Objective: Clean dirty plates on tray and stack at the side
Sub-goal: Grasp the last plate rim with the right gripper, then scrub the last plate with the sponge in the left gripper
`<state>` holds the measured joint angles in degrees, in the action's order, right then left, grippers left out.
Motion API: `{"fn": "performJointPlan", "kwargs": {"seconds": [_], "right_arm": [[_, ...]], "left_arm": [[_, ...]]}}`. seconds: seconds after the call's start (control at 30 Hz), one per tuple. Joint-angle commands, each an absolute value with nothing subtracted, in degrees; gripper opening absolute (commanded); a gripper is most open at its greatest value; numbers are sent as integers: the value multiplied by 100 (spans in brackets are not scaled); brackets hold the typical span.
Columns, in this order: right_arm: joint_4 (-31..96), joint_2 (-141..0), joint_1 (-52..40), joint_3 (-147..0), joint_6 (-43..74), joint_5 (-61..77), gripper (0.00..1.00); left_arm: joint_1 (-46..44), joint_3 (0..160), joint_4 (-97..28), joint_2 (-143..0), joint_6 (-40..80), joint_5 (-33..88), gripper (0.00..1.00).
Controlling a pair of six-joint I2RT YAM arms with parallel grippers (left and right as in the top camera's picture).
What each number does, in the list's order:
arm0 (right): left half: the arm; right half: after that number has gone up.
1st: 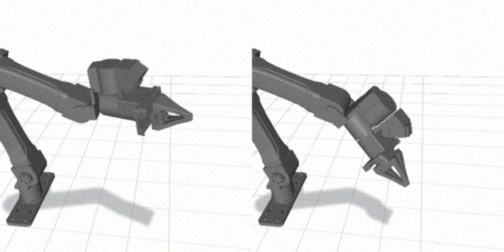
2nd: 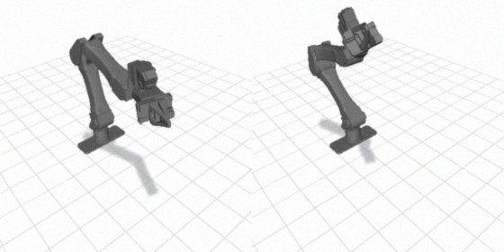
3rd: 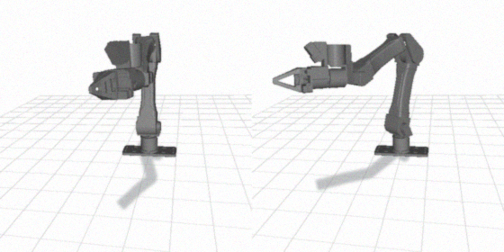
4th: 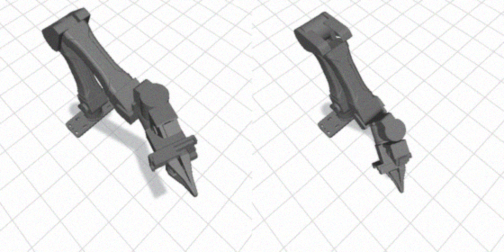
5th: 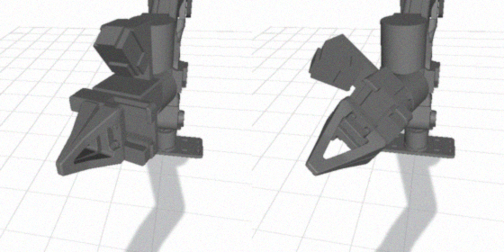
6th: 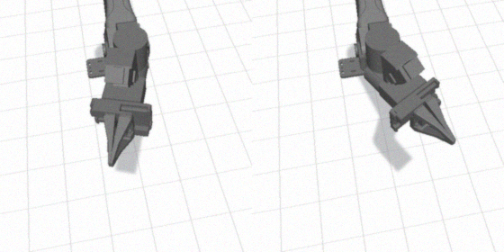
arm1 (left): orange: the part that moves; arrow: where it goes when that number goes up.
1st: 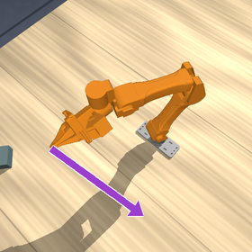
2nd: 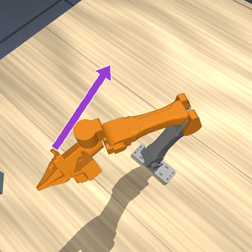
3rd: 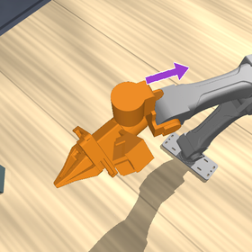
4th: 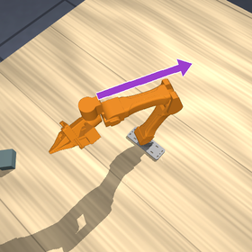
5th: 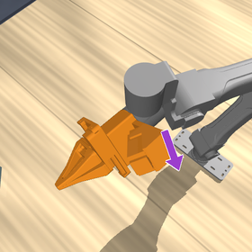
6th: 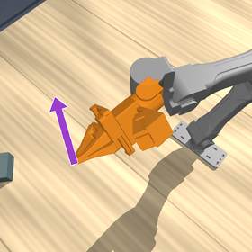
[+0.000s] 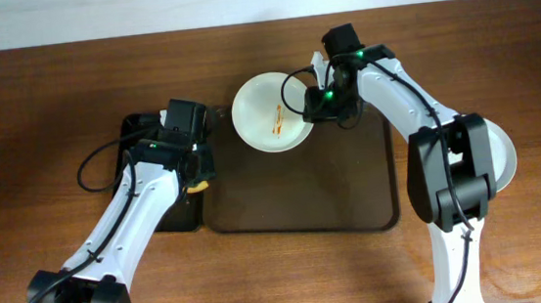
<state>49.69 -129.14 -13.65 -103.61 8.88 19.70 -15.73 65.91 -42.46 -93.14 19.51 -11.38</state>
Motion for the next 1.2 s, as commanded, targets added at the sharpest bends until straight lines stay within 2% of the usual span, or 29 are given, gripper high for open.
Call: {"fn": "performJointPlan", "kwargs": {"seconds": [0.0,0.1,0.27,0.43,0.6,0.7,0.83,1.0,1.17], "right_arm": [[4792,-13098,-1415,-10442,1538,1730,29],[4779,-13102,-1435,-10420,1601,1684,16],[4668,-13102,-1439,-10038,1704,1581,13],[4606,-13102,-1439,-9974,1704,1601,4],[5743,-12945,-1441,-9977,1682,1625,4],[6711,-12774,-1581,-9974,1680,1623,4],[7334,-12763,-1874,-9953,1684,1623,4],[7502,-12593,-1986,-9872,1844,1575,4],[6864,-11649,-1981,-8615,2060,1433,4]], "left_arm": [[-1549,6646,-4230,-9170,2008,-1114,0],[-1549,6646,-4228,-9170,2005,-1007,0],[-1549,6646,-4230,-9170,2005,-1007,0],[-1549,6646,-4230,-9170,2008,-1007,0],[-1549,6646,-4206,-9170,2005,-510,0],[-1549,6646,-3813,-9172,2003,729,0],[-1549,6646,-3603,-9192,2005,1813,0],[-1529,6617,-3605,-9192,2003,1977,0],[-1479,6604,-3605,-9192,2005,1979,0]]}}
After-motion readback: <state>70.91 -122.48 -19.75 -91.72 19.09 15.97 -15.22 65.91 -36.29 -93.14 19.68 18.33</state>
